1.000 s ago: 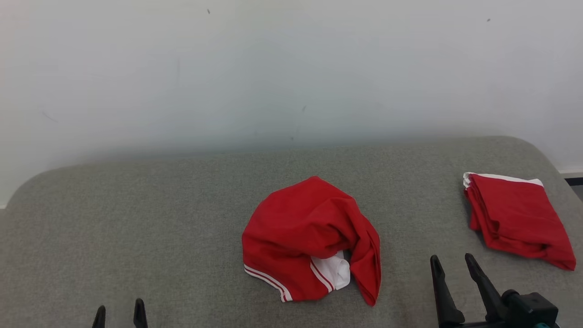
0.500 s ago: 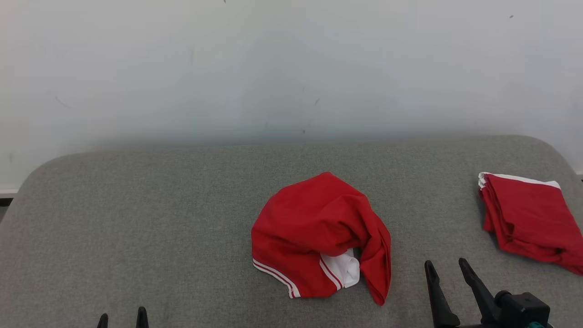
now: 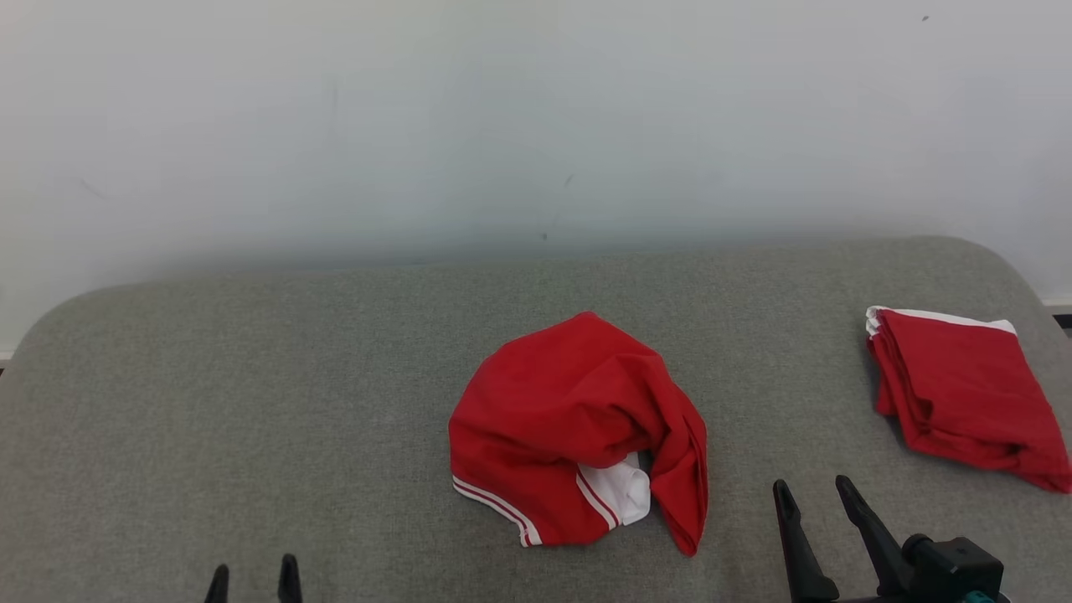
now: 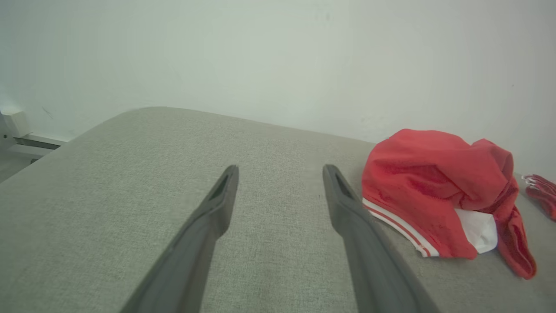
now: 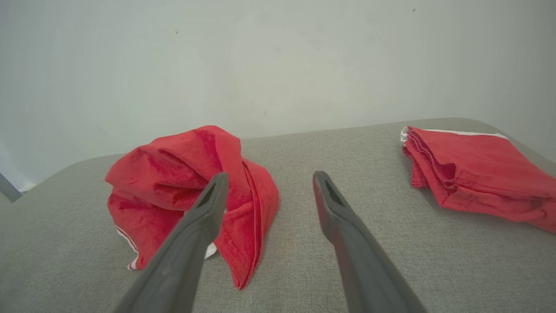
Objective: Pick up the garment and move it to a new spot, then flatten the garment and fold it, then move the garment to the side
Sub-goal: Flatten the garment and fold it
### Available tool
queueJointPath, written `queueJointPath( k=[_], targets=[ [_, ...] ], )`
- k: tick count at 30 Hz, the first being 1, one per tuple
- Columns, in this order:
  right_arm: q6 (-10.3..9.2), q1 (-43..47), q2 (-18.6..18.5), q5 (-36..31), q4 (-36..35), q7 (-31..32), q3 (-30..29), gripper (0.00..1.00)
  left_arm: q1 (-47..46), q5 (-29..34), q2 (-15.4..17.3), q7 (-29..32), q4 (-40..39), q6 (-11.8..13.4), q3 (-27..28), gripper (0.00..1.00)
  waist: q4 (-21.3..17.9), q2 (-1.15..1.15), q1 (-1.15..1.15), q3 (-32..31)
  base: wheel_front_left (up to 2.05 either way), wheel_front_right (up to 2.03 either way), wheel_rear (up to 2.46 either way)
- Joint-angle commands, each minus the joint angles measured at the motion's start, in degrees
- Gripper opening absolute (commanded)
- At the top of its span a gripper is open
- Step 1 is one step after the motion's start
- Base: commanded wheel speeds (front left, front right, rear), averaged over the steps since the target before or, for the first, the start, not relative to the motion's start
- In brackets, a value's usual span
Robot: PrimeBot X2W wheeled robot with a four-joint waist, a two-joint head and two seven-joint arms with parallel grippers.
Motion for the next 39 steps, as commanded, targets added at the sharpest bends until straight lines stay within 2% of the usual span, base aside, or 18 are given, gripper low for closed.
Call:
queueJointPath(
  k=[1,5,10,20,25,33,36,37,38,39],
  targets=[
    [-0.14,-0.05,0.02,-0.06,-0.06,-0.17,0.23,1.00,-1.13,0.21,0.10,0.42,-0.45,-0.50,-0.72,1.00,-0.56,0.00,0.00,0.25,0.00,0.00,0.00],
    [-0.14,-0.61,0.03,-0.49,-0.37,0.32,0.69,1.00,-3.73,-1.33,-1.34,5.36,1.81,-2.34,-4.49,1.00,-2.84,0.00,0.00,0.81,0.00,0.00,0.00],
    [-0.14,-1.49,0.02,-0.78,-0.70,0.93,1.97,1.00,-7.83,-2.54,-1.62,10.60,6.33,-4.26,-7.01,1.00,-6.83,0.00,0.00,1.81,0.00,0.00,0.00],
    [-0.14,-1.93,0.03,-0.97,-1.28,1.25,2.23,1.00,-14.57,-3.30,-3.77,12.74,16.79,-7.37,-10.61,1.00,-16.03,0.00,0.00,4.64,0.00,0.00,0.00],
    [-0.14,-2.33,0.04,-0.75,-1.53,1.22,2.15,1.00,-17.56,-2.88,-4.71,12.96,22.05,-5.51,-10.48,1.00,-19.07,0.00,0.00,5.82,0.00,0.00,0.00],
    [-0.14,-3.29,0.04,-0.14,-1.40,0.51,3.23,1.00,-21.09,-1.03,-4.37,16.65,29.47,-0.47,-10.29,1.00,-22.17,0.00,0.00,7.74,0.00,0.00,0.00],
    [-0.14,-3.73,0.03,0.16,-1.07,0.06,3.39,1.00,-21.91,-1.18,-4.74,16.72,30.70,-0.58,-10.70,1.00,-22.73,0.00,0.00,8.14,0.00,0.00,0.00],
    [-0.14,-3.71,0.03,0.19,-0.98,0.01,3.38,1.00,-22.26,-0.87,-4.74,16.92,31.01,-0.91,-11.33,0.38,-22.84,0.00,0.00,8.20,0.00,0.00,0.00],
    [-0.14,-3.71,0.04,0.18,-0.86,-0.10,3.35,1.00,-22.39,-0.80,-4.80,16.84,31.19,-1.52,-11.86,0.00,-22.92,0.00,0.00,8.22,0.00,0.00,0.00],
    [-0.14,-3.68,0.03,0.18,-0.78,-0.14,3.31,1.00,-22.46,-0.99,-4.96,16.79,31.37,-1.94,-12.21,0.00,-22.96,0.00,0.00,8.21,0.00,0.00,0.00]
  ],
)
